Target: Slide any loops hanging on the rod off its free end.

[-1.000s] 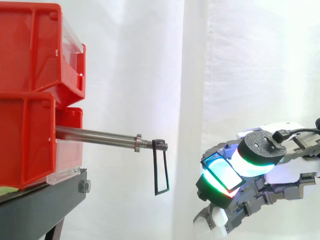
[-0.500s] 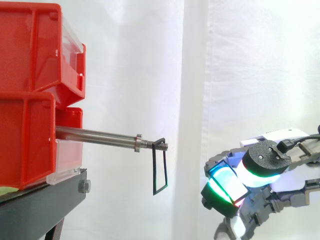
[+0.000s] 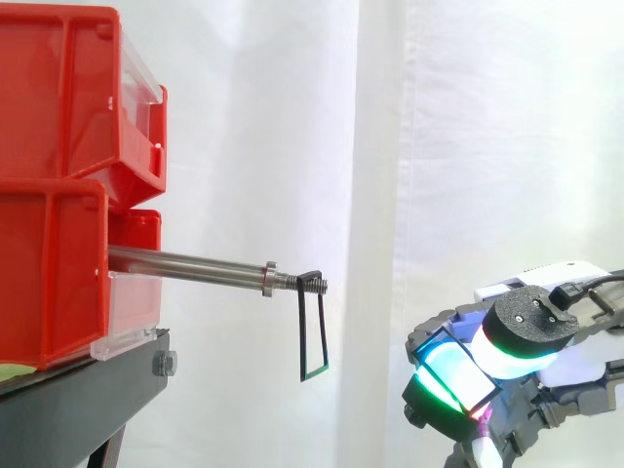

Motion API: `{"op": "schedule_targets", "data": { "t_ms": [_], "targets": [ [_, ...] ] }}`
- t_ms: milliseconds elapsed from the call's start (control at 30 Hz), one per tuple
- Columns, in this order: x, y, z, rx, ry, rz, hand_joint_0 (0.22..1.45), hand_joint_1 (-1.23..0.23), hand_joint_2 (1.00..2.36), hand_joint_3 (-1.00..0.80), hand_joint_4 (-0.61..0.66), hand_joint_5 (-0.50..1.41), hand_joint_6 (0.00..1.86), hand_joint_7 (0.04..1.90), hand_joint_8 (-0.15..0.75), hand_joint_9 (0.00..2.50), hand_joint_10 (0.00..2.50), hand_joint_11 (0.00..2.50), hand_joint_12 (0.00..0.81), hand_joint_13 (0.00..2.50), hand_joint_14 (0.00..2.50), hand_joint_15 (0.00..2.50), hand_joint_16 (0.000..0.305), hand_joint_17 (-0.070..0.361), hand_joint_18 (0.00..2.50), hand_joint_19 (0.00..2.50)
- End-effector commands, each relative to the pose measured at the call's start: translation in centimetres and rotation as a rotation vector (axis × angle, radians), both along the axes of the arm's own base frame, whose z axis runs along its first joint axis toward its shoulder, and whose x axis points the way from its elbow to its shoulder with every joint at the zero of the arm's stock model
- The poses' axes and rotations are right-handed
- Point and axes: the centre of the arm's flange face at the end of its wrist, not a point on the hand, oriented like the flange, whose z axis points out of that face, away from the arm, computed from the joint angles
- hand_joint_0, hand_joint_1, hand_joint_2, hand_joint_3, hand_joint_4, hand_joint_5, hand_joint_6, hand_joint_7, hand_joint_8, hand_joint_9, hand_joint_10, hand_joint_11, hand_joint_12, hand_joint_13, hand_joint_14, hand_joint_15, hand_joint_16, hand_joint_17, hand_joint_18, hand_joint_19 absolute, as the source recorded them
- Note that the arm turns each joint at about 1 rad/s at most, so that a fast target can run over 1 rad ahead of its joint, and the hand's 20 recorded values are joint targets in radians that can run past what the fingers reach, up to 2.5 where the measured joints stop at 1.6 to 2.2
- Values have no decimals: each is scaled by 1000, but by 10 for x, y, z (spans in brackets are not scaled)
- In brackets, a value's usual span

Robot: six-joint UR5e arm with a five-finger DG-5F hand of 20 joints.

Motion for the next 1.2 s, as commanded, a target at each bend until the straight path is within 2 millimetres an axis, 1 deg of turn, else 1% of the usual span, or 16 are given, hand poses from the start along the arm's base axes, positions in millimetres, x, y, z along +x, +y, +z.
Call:
{"op": "schedule_targets", "data": {
  "t_ms": [0, 167, 267, 333, 433, 500, 533, 567, 600, 633, 700, 833, 933, 1033, 1067, 1167],
  "targets": [
    [0, 0, 0, 0, 0, -1, 560, -789, 1012, -99, -123, -86, 907, 1099, 245, 932, 14, 406, 385, 681, 13, 356, 56, 125, 581, 314],
    [0, 0, 0, 3, 5, -1, 539, -737, 1011, -125, -115, -81, 909, 1065, 257, 937, 16, 405, 403, 687, 12, 357, 59, 132, 586, 315],
    [-1, 0, -1, 7, 11, -2, 539, -731, 1010, -135, -111, -80, 908, 1074, 259, 937, 14, 405, 400, 684, 13, 363, 58, 131, 579, 317],
    [-2, 0, -1, 7, 12, -2, 529, -697, 1012, -162, -104, -80, 909, 1058, 256, 930, 14, 405, 395, 677, 13, 367, 57, 128, 565, 322],
    [-1, 0, -1, 7, 11, -2, 527, -692, 1013, -145, -95, -76, 903, 1089, 264, 932, 14, 397, 397, 678, 15, 369, 57, 129, 565, 323],
    [-2, 0, -1, 7, 12, -2, 529, -705, 1011, -119, -101, -71, 900, 1100, 273, 940, 14, 405, 405, 689, 13, 364, 59, 133, 581, 316],
    [-1, 0, -1, 7, 11, -2, 536, -745, 1007, -68, -114, -66, 899, 1105, 280, 949, 15, 392, 418, 707, 14, 366, 62, 139, 605, 306],
    [-1, 0, -1, 8, 11, -2, 533, -742, 1007, -52, -114, -65, 899, 1107, 284, 951, 15, 392, 420, 709, 12, 367, 62, 140, 613, 304],
    [-1, 0, -1, 7, 11, -2, 548, -790, 1004, 23, -101, -65, 897, 1128, 291, 954, 13, 400, 426, 720, 14, 359, 63, 142, 633, 296],
    [-1, 0, -1, 10, 11, -2, 567, -823, 1000, 76, -115, -66, 896, 1168, 292, 954, 13, 400, 426, 730, 12, 372, 63, 142, 644, 290],
    [-1, 0, -1, 11, 11, -2, 577, -836, 1018, 101, -156, -65, 901, 1166, 285, 962, 15, 397, 422, 738, 14, 381, 62, 140, 653, 298],
    [-1, 0, -1, 16, 11, -3, 574, -836, 1046, 99, -171, -62, 904, 1140, 278, 976, 13, 395, 422, 753, 13, 391, 62, 140, 660, 296],
    [-3, 0, -3, 18, 28, -2, 576, -837, 1041, 102, -182, -61, 904, 1142, 272, 984, 16, 395, 420, 752, 13, 391, 62, 139, 662, 305],
    [-8, 0, 3, 15, 52, -3, 577, -836, 1047, 106, -185, -60, 903, 1151, 271, 986, 13, 398, 417, 754, 13, 397, 62, 138, 662, 303],
    [-11, 0, 7, 15, 60, -5, 577, -835, 1048, 105, -186, -60, 903, 1149, 271, 987, 13, 398, 419, 754, 13, 393, 61, 138, 663, 305],
    [-16, 0, 10, 16, 91, -13, 573, -834, 1068, 106, -191, -58, 902, 1155, 273, 995, 13, 393, 419, 760, 15, 392, 62, 138, 665, 304]
  ]
}}
